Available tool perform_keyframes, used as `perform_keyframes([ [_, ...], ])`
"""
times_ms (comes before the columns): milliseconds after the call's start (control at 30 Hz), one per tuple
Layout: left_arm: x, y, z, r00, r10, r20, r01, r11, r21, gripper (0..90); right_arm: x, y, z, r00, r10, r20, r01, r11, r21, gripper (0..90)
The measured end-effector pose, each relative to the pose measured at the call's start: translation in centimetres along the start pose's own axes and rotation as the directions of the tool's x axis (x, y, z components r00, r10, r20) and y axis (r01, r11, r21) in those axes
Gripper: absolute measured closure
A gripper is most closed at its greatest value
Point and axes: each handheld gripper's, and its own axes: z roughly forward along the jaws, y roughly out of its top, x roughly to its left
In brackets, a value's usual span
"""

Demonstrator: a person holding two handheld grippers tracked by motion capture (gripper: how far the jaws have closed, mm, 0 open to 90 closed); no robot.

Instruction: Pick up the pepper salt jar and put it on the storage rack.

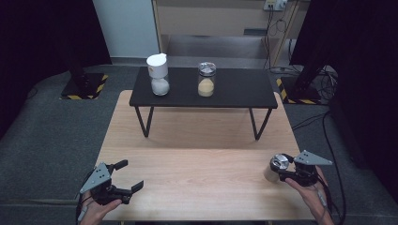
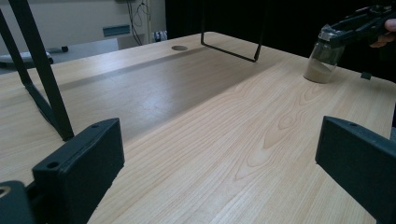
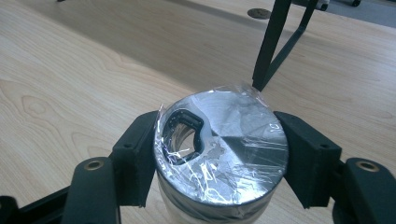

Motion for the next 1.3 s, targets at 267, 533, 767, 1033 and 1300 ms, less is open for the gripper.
perform_keyframes([
  [267,0.0,0.0,0.0,1.0,-0.002,0.0,0.002,1.0,0.0,0.0,-0.1,0.6,0.0,0.9998,-0.003,-0.017,0.003,1.0,0.017,35.0],
  [533,0.0,0.0,0.0,1.0,-0.002,0.001,0.002,1.0,-0.002,0.0,-0.3,1.9,0.0,0.9985,-0.018,-0.053,0.019,0.999,0.027,35.0],
  [767,0.1,0.0,0.0,1.0,-0.002,0.001,0.002,1.0,0.0,0.0,-0.3,3.6,-0.2,0.9951,-0.042,-0.09,0.045,0.998,0.033,35.0],
  [1033,0.1,0.0,0.0,1.0,-0.002,0.002,0.002,1.0,0.0,0.0,-0.2,6.0,-0.1,0.9871,-0.076,-0.141,0.083,0.996,0.043,35.0],
  [1300,0.1,0.0,0.0,1.0,-0.003,0.003,0.003,1.0,-0.001,0.0,-0.1,8.3,0.3,0.9773,-0.099,-0.188,0.11,0.993,0.052,34.9],
])
